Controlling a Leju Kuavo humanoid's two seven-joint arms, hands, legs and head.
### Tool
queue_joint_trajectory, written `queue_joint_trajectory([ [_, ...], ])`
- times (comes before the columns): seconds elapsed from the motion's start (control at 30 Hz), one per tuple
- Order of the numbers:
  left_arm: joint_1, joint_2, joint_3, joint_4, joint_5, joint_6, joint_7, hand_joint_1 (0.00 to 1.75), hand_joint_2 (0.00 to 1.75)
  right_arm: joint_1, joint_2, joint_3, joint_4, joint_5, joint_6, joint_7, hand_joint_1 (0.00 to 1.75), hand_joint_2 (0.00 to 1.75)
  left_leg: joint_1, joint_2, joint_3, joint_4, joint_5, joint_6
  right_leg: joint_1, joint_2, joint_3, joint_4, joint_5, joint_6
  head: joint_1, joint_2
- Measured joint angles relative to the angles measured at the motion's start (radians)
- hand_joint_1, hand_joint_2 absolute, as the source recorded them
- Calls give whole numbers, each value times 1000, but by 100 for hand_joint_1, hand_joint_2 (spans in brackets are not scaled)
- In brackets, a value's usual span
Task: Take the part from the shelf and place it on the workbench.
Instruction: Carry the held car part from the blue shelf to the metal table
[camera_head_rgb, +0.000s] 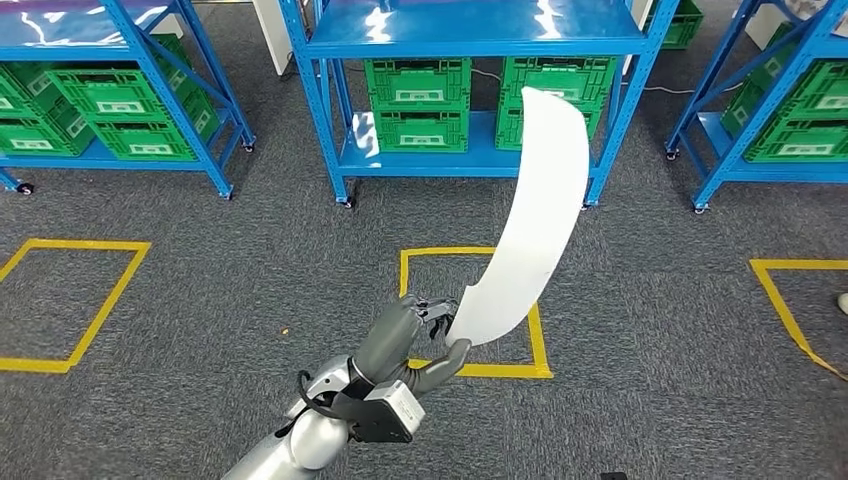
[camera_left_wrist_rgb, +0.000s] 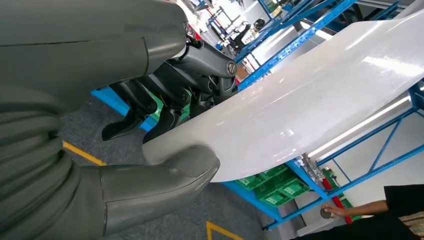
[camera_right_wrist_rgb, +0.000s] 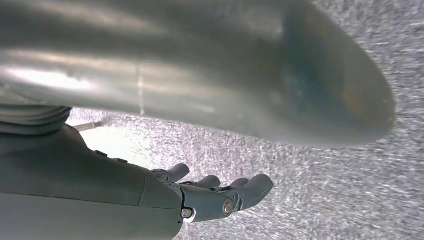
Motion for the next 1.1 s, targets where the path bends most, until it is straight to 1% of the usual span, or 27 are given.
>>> queue_joint_trajectory([
  [0.03,1,1,0,0,0,3,-2,175,175,0,0,0,0,-1,0,-1,0,0,0,0,6,30,10,1,1,-1,-15,0,11,1,0,0],
  [0.07,2,2,0,0,0,6,-4,175,175,0,0,0,0,-1,0,-2,0,0,0,0,26,28,38,5,3,-1,-29,0,21,3,0,0],
  [0.1,3,2,0,0,0,9,-5,175,175,0,0,0,0,-1,-1,-1,0,0,-1,1,62,-7,69,10,3,-4,-42,1,32,4,0,0],
  [0.13,3,2,0,-1,0,11,-5,175,175,-1,0,0,0,1,-1,0,0,0,-3,9,113,-71,82,16,4,-7,-51,1,41,7,-1,0],
  [0.17,2,1,0,-2,0,13,-6,175,175,0,1,1,0,5,-1,1,0,0,-8,20,171,-149,77,23,5,-10,-57,1,48,11,-1,0],
  [0.2,1,1,0,-4,0,14,-7,175,175,0,1,3,0,9,-1,2,0,0,-13,31,214,-216,61,29,5,-15,-59,1,56,16,-2,0],
  [0.23,0,0,0,-5,0,14,-8,175,175,1,1,5,0,13,-2,4,0,0,-17,38,241,-263,44,35,5,-20,-59,0,62,23,-3,0],
  [0.27,-1,0,0,-5,1,15,-10,175,175,2,2,6,0,15,-2,6,0,0,-21,35,249,-285,38,41,4,-27,-58,-3,68,30,-3,0],
  [0.33,-1,0,0,-4,1,16,-12,175,175,1,2,8,0,15,-2,9,0,0,-19,21,242,-296,52,57,1,-33,-60,0,67,42,-3,0],
  [0.37,-2,-1,0,-4,1,15,-12,175,175,1,3,8,0,13,-2,9,0,0,-17,13,239,-299,62,65,1,-29,-68,22,47,46,-2,0],
  [0.4,-3,-3,0,-3,1,15,-12,175,175,1,4,8,0,11,-3,9,0,0,-16,7,233,-301,72,71,0,-19,-85,64,16,48,-2,0],
  [0.47,-5,-6,-1,-1,0,12,-12,175,175,3,4,8,0,8,-4,8,0,0,-17,-8,214,-295,86,78,3,-4,-134,191,-62,50,0,0],
  [0.5,-5,-6,-1,1,0,10,-12,175,175,4,4,8,0,6,-4,8,0,0,-18,-16,203,-291,91,77,4,-1,-151,244,-85,51,1,0],
  [0.53,-5,-6,-2,2,0,7,-11,175,175,6,3,8,0,4,-5,7,0,0,-19,-24,193,-285,95,76,6,1,-153,267,-91,50,1,0],
  [0.57,-5,-6,-2,3,0,5,-11,175,175,7,3,8,0,3,-5,6,0,0,-19,-33,184,-279,98,75,7,3,-135,250,-78,48,1,0],
  [0.63,-7,-7,-5,3,0,1,-11,175,175,9,2,8,0,-1,-6,2,0,0,-19,-50,170,-265,101,72,8,21,-57,127,-33,40,1,0],
  [0.67,-9,-7,-7,3,0,1,-11,175,175,9,1,8,0,-3,-7,0,0,0,-20,-57,163,-258,101,69,10,35,-22,66,-18,36,1,0],
  [0.7,-10,-8,-9,3,0,-1,-11,175,175,11,0,8,0,-5,-9,-3,0,0,-20,-64,158,-253,102,64,11,44,0,26,-11,32,1,0],
  [0.73,-11,-8,-12,3,0,-2,-11,175,175,12,0,8,0,-8,-11,-5,0,0,-20,-70,154,-251,104,59,14,49,8,8,-11,29,1,0],
  [0.8,-12,-7,-16,3,-1,-6,-12,175,175,16,0,6,0,-12,-16,-8,0,0,-19,-83,147,-253,110,47,15,36,8,4,-5,20,0,0],
  [0.87,-13,-6,-18,4,-1,-9,-13,175,175,18,2,5,0,-15,-19,-11,0,0,-20,-72,135,-237,99,35,10,18,10,-6,3,8,-2,0],
  [0.9,-14,-5,-20,5,-1,-10,-13,175,175,19,3,5,0,-16,-19,-12,0,0,-19,-57,118,-204,78,29,6,8,10,-10,7,2,-4,0],
  [0.97,-16,-4,-22,10,1,-9,-15,175,175,24,4,5,0,-11,-16,-12,0,0,-12,-25,67,-89,15,15,5,-12,6,-12,10,-3,-8,0],
  [1.0,-15,-3,-23,14,3,-7,-15,175,175,27,4,5,0,-7,-13,-9,0,0,-6,-18,41,-30,-10,9,5,-23,4,-12,11,-3,-8,0],
  [1.03,-14,-2,-24,18,5,-5,-14,175,175,29,5,5,0,-3,-12,-5,0,0,-2,-13,28,3,-18,5,4,-34,2,-11,11,-2,-8,0],
  [1.07,-13,-2,-24,21,7,-3,-13,175,175,29,5,5,0,0,-11,0,0,0,2,-10,32,1,-8,2,3,-45,0,-9,12,-1,-8,0],
  [1.1,-13,-1,-24,24,8,-1,-11,175,175,28,5,5,0,2,-10,6,0,0,5,-4,55,-39,18,-1,1,-56,-1,-8,12,2,-8,0],
])
